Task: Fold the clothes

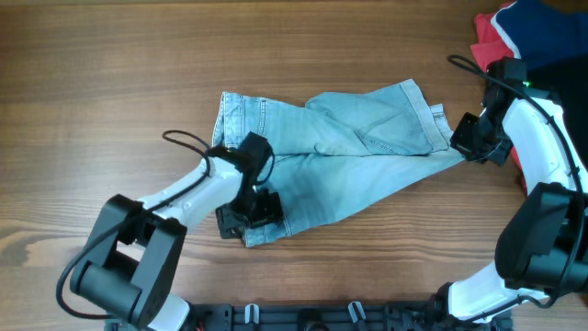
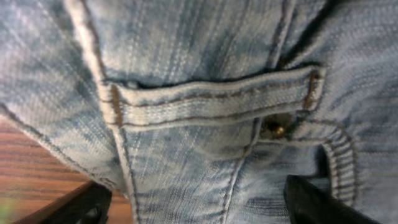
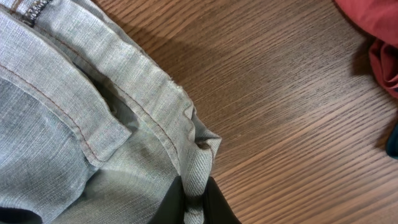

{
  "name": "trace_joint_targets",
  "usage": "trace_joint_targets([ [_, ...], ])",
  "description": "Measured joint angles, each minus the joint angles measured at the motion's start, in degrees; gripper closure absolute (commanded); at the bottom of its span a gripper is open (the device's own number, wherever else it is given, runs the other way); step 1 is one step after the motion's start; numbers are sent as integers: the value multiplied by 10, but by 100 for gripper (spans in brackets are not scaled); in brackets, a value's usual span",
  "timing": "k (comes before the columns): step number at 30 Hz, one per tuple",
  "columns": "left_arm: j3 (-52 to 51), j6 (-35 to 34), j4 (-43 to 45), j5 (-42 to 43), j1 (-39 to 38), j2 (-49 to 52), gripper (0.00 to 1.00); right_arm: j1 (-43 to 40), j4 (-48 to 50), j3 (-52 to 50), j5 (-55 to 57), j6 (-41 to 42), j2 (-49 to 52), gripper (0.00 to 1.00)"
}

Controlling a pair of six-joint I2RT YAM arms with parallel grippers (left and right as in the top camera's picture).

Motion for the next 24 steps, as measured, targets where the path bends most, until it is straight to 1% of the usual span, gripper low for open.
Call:
trace_joint_targets([
  [2,-2,-12,3,-9,-14,-1,52,0,0,0,2,0,0,96],
  [3,-3,-13,4,-12,-20,-1,57,0,0,0,3,0,0,96],
  [7,-6,-21,5,-12,-24,-2,60,0,0,0,4,0,0,96],
  [9,-6,-21,2,-12,-24,-2,69,0,0,0,4,0,0,96],
  [11,-6,-20,-7,-12,-24,0,75,0,0,0,4,0,0,96],
  [12,-7,-21,-15,-10,-24,2,79,0,-1,0,4,0,0,96],
  [13,-7,-21,-20,-9,-25,3,86,0,-2,0,4,0,0,96],
  [14,-8,-21,-27,-4,-26,4,96,0,-2,0,4,0,0,96],
  [20,-16,-18,-37,-3,-30,-15,96,0,-6,0,2,0,0,96],
  [22,-16,-8,-45,-12,-30,-53,96,0,-6,0,-7,-1,-1,96],
  [24,-4,14,-60,-21,-21,-130,96,0,-6,0,-20,-2,-19,96],
])
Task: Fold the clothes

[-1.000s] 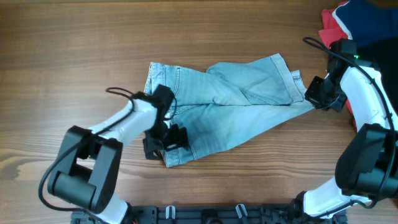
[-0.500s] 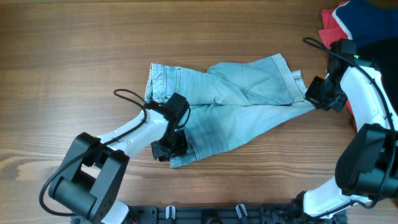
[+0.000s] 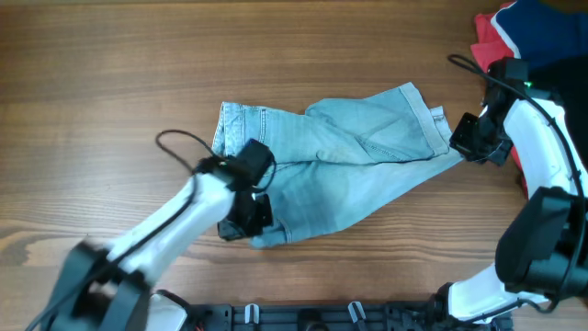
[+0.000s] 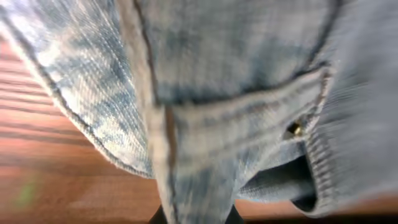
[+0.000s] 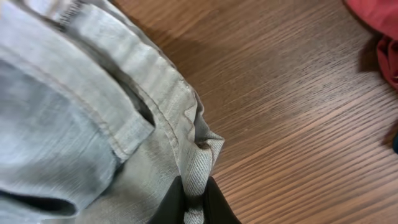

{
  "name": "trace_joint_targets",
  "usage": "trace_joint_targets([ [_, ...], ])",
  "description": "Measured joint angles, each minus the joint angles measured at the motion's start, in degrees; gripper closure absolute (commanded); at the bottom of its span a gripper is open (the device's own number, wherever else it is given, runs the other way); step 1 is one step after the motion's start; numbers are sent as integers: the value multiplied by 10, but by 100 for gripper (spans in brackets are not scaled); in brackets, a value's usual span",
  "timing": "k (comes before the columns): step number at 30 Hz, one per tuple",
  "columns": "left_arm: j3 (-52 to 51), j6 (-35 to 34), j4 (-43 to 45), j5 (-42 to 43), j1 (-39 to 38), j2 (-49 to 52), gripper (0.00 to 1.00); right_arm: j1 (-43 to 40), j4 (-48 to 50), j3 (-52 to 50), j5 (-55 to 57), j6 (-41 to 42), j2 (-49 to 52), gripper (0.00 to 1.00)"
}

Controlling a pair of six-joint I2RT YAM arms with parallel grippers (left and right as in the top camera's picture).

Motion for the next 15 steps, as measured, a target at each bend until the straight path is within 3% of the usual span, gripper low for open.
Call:
trace_joint_targets([
  [4,68,31,-14,-12,72,-104,96,0,2,1,-12,0,-109,96],
  [10,233,81,-62,8,229,-239,96,6,55,30,-49,0,-387,96],
  [15,311,110,-75,25,282,-320,96,7,78,43,-70,0,-542,96],
])
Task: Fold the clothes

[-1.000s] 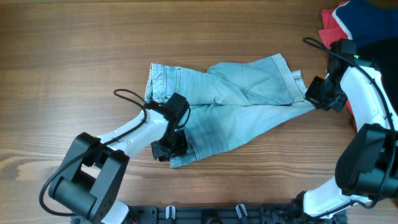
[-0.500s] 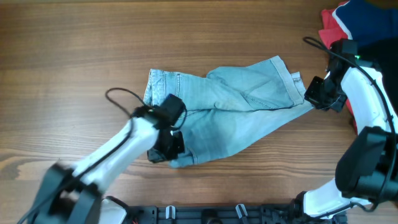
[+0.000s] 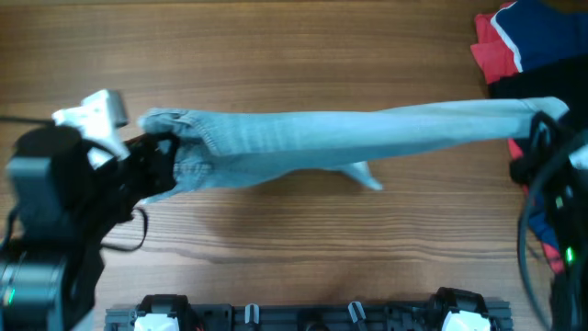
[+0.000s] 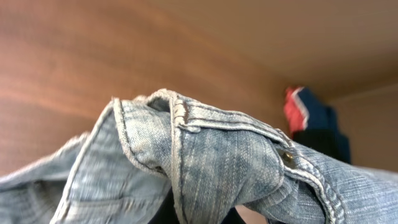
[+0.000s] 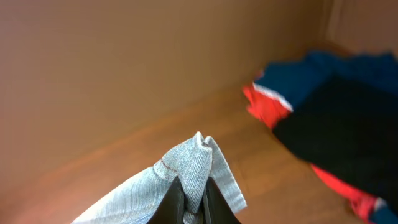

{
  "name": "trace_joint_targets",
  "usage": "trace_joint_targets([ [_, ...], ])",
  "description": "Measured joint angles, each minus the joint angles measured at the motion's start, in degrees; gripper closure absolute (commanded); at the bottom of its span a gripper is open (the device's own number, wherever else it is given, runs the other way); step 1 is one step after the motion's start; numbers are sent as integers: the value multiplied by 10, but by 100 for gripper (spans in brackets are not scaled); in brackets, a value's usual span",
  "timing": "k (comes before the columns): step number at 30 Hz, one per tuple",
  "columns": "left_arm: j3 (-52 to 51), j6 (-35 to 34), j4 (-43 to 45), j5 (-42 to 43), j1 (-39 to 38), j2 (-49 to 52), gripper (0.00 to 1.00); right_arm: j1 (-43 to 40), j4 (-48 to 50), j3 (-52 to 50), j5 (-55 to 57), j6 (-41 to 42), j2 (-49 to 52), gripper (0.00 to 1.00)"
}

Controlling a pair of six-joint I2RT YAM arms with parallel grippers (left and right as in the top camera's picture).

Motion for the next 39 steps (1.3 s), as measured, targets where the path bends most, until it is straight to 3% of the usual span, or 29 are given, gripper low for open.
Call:
trace_joint_targets([
  [6,15,8,4,0,6,-29,96,0,9,5,-2,0,0,96],
  [12,14,8,55,9,7,88,96,0,2,5,-42,0,151,96],
  [15,12,8,172,35,7,160,96,0,43,5,-61,0,240,96],
  [19,10,8,471,75,-22,294,96,-1,204,2,-59,9,353,96],
  [21,11,7,558,78,-32,330,96,-2,250,5,-42,25,361,96],
  [23,27,3,587,79,-36,348,96,-2,257,43,-17,35,360,96],
  [29,127,16,501,86,-36,342,96,-2,205,177,25,32,334,96],
  [31,139,42,393,87,-33,329,96,-2,106,186,32,23,328,96],
  [35,141,75,82,48,-33,344,96,-1,-40,178,32,17,385,96],
  [39,121,87,-38,21,-33,413,96,2,-111,111,27,8,483,96],
])
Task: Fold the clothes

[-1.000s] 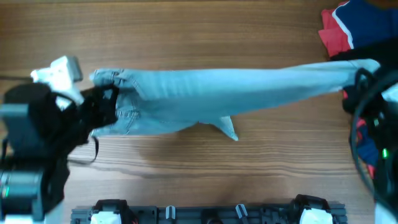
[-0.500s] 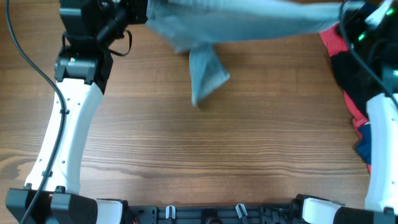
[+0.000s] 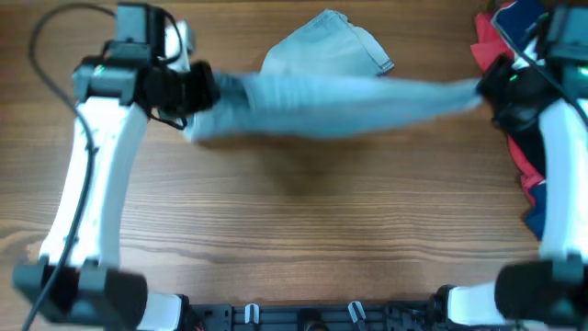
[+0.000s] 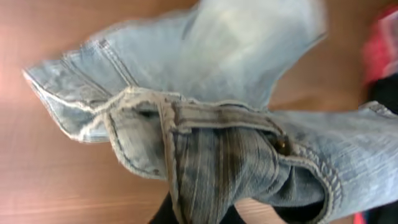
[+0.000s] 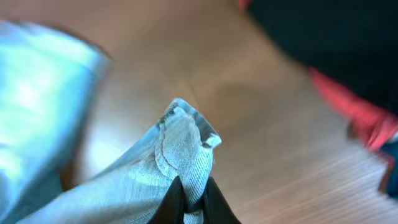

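Observation:
Light blue denim jeans (image 3: 335,97) hang stretched in the air between the two arms, blurred in the overhead view, with a leg end (image 3: 329,41) trailing toward the table's far edge. My left gripper (image 3: 204,90) is shut on the waistband (image 4: 205,155) at the left end. My right gripper (image 3: 484,89) is shut on the other waistband corner (image 5: 186,152) at the right end. Both sets of fingertips are almost buried in cloth in the wrist views.
A heap of red, dark blue and black clothes (image 3: 514,37) lies at the far right corner, close behind my right arm. The wooden table (image 3: 294,230) runs below the jeans; a black rail (image 3: 303,317) lines its near edge.
Both arms have moved toward the far side with the jeans still stretched between them. A leg end now trails out past the jeans toward the far edge instead of hanging below them.
The jeans first lay crumpled on the table, my right gripper shut on the waistband corner and my left open over the other corner. The left then shut on it. Later both held the jeans stretched above the table, and now farther back.

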{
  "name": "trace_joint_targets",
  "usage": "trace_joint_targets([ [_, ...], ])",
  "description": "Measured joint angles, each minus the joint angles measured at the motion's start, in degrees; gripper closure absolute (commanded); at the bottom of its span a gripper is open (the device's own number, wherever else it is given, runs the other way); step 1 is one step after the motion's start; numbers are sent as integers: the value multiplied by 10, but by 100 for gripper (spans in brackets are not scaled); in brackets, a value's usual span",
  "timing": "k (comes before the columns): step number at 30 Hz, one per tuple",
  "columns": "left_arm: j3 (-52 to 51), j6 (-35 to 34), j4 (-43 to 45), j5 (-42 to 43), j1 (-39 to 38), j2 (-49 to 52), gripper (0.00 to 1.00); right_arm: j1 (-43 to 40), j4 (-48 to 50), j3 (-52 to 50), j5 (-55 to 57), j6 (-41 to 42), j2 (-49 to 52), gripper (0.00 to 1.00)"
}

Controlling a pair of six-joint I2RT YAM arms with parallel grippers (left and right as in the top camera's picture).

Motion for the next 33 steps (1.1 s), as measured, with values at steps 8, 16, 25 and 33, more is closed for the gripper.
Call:
trace_joint_targets([
  [8,-56,18,-128,-20,-17,74,96,0,0,-150,23,-13,50,96],
  [16,-127,43,-184,-19,-49,74,96,-1,77,-149,11,-18,48,96],
  [25,-136,49,-259,-6,-49,74,86,-1,-114,-132,83,9,2,95],
  [33,-162,51,-288,-24,-47,73,59,-13,-189,-132,137,-9,2,29],
])
